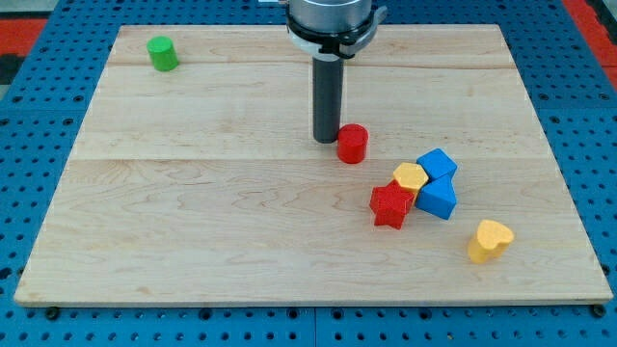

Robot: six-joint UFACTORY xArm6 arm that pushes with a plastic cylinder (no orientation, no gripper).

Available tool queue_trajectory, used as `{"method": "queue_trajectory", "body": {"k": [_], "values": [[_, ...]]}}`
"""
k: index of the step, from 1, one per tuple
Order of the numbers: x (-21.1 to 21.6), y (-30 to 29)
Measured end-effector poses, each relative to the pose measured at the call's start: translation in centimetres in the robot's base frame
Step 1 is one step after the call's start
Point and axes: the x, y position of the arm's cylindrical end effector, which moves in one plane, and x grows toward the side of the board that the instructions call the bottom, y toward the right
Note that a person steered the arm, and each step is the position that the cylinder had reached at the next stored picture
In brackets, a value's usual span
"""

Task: Move the red star to the bottom left of the yellow hexagon

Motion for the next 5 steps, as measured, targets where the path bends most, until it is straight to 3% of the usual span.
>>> {"method": "queue_trajectory", "body": {"k": [1,2,5], "values": [[4.0,0.4],[5.2,2.3],[1.6,-7.7]]}}
